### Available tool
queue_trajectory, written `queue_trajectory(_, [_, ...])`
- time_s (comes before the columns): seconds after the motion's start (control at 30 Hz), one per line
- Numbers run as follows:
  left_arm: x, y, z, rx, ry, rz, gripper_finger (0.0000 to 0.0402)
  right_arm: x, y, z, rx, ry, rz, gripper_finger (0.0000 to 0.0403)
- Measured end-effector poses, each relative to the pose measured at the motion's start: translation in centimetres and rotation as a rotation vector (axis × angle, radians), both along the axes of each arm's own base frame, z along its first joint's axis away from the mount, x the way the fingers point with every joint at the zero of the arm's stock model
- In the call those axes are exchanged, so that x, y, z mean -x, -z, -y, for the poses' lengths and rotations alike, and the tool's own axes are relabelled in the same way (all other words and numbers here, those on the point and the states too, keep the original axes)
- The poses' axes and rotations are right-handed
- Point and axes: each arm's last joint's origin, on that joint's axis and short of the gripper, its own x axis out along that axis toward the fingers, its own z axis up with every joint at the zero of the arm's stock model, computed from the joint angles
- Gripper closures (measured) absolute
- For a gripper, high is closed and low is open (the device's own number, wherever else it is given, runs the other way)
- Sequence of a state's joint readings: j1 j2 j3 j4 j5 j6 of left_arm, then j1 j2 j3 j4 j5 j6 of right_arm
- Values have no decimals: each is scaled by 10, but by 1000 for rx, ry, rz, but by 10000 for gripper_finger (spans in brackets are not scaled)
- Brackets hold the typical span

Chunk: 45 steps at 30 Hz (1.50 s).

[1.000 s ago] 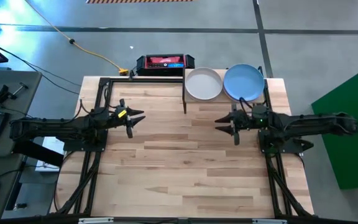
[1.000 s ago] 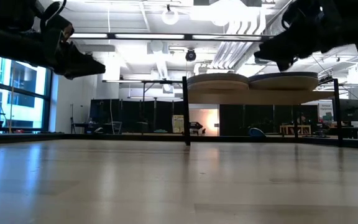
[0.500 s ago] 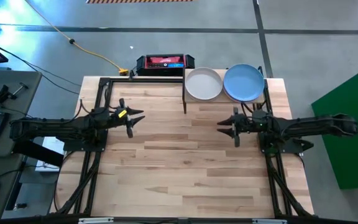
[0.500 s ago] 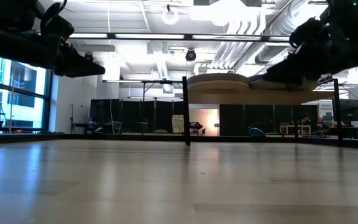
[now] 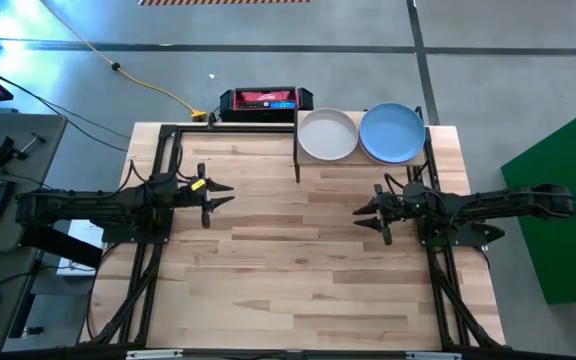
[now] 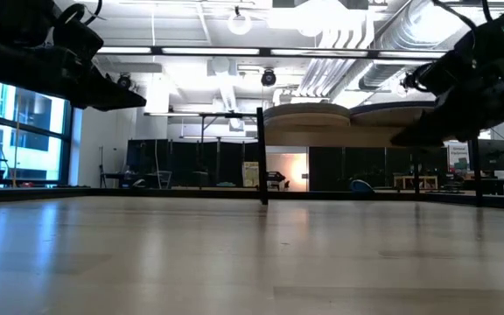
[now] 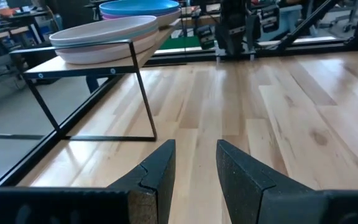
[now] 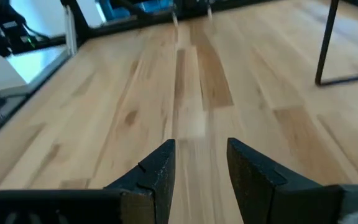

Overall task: Place and stack plates onto a shelf
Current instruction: Return to Home Position

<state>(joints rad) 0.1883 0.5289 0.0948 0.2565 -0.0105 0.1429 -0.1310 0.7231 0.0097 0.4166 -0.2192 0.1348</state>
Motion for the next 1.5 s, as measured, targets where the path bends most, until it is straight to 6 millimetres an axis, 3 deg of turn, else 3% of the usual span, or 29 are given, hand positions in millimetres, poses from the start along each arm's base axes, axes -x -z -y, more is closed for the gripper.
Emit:
queue_trajectory(0.33, [0,1,0,111,-21,14,298,1,2,0,-100,32,-36,274])
queue_trajectory(0.5, [0,2,0,195,-37,22,298,2,5,0,-68,22,-55,274])
queue_trajectory(1.03, [0,2,0,198,-38,17,298,3,6,0,-96,33,-76,274])
queue_trajectory(1.5, [11,0,2,187,-32,85,298,17,-18,-2,-70,24,133,274])
